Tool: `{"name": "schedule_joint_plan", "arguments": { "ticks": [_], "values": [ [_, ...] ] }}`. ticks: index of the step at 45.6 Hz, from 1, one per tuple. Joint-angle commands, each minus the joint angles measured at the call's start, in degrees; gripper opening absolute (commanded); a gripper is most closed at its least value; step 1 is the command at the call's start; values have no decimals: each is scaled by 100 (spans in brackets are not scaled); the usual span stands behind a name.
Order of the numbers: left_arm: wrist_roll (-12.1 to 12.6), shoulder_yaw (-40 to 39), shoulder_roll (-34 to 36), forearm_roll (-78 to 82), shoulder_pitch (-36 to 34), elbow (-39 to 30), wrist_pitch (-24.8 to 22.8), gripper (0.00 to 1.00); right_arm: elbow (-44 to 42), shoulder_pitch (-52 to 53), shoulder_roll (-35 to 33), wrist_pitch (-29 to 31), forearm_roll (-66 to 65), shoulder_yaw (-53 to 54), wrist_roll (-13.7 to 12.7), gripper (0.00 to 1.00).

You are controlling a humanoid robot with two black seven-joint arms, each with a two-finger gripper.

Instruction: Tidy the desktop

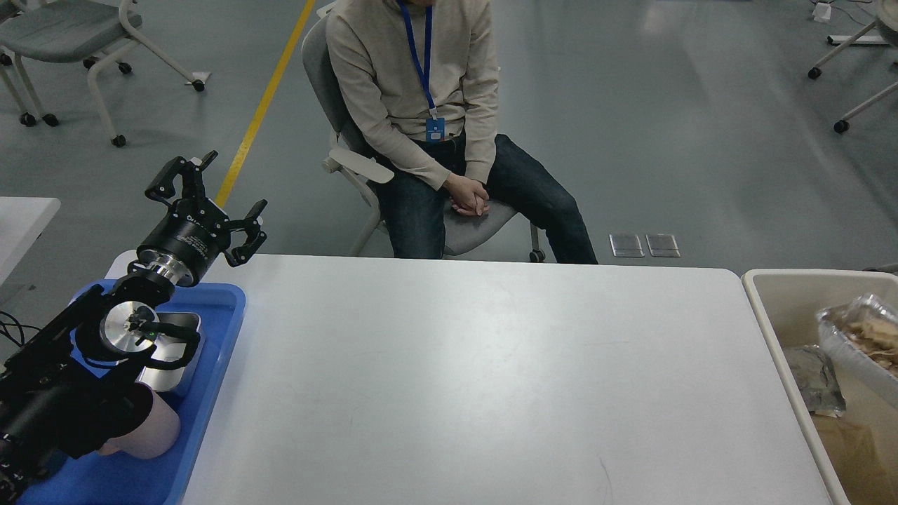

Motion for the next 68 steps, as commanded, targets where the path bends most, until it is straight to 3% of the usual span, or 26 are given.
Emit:
{"name": "schedule_joint_plan", "arguments": {
  "ticks": [1,10,34,42,54,68],
  "values": [
    [-11,-398,-397,8,99,60,-20,96,-113,9,73,-20,493,-35,-9,100],
    [7,-785,-634,-1,213,77,-20,96,-200,70,169,-99,1047,-27,9,100],
    [-37,-1145,-1003,-300,529,51,24,96,-78,1775,2006,-91,1953,378,61,100],
    [-37,-1383,-1118,-300,714,-28,33,96,545,2013,2648,-143,1962,570,70,100],
    [-37,-1488,-1328,-291,899,-221,33,96,1741,1925,3957,-73,1971,2231,316,100],
    [-37,-1532,-1513,-282,960,-248,24,96,1909,1934,4845,-73,1971,2276,316,100]
  ]
}}
